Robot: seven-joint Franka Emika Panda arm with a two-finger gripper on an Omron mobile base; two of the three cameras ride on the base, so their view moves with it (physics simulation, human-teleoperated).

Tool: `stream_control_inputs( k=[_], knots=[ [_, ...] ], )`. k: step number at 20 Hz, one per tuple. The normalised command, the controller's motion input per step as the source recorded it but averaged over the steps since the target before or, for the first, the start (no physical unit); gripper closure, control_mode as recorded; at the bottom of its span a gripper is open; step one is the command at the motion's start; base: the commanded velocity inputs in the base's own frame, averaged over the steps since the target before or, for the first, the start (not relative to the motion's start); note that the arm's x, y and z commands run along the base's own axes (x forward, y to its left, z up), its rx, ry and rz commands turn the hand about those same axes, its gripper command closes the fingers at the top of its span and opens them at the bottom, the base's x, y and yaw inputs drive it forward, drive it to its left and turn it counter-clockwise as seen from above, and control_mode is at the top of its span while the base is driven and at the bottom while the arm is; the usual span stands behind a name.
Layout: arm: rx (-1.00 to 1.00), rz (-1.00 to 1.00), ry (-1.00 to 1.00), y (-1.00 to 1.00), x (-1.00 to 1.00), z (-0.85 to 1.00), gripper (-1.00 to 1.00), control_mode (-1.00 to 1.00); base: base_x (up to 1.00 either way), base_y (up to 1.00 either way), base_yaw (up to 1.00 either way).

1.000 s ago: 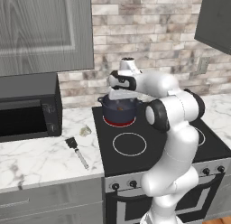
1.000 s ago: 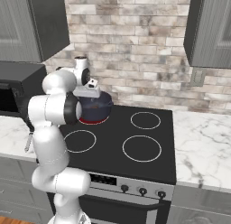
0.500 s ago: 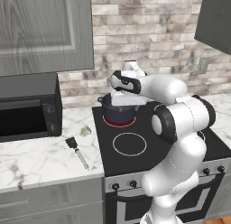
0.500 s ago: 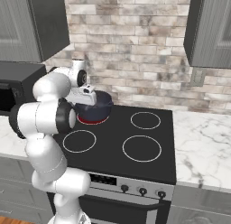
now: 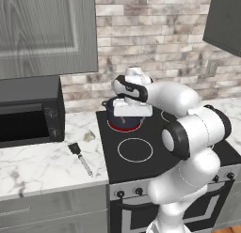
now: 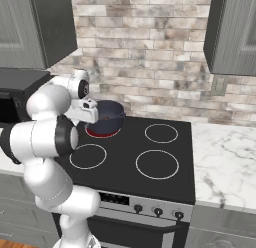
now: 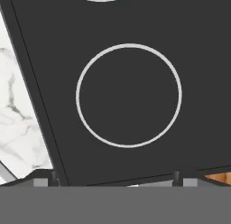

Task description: Put the mushroom and garlic in the pot. Retrieve the spatula and lightly stir the vegetables in the pot.

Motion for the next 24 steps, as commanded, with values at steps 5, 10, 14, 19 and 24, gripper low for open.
stream_control_inputs(
  k=[5, 10, 14, 19, 24],
  knots=[
    [0.0, 0.0, -0.04, 0.46, -0.3, -0.11, -1.0, -1.0, 0.0, 0.0, 0.0],
    [0.0, -0.03, -0.04, 0.54, -0.19, -0.13, -1.0, -1.0, 0.0, 0.0, 0.0],
    [0.0, -0.12, -0.05, 0.54, -0.08, -0.14, -1.0, -1.0, 0.0, 0.0, 0.0],
    [0.04, -0.08, -0.11, 0.41, 0.0, -0.09, -1.0, -1.0, 0.0, 0.0, 0.0],
    [0.05, -0.1, -0.28, 0.3, 0.05, -0.14, -1.0, -1.0, 0.0, 0.0, 0.0]
  ],
)
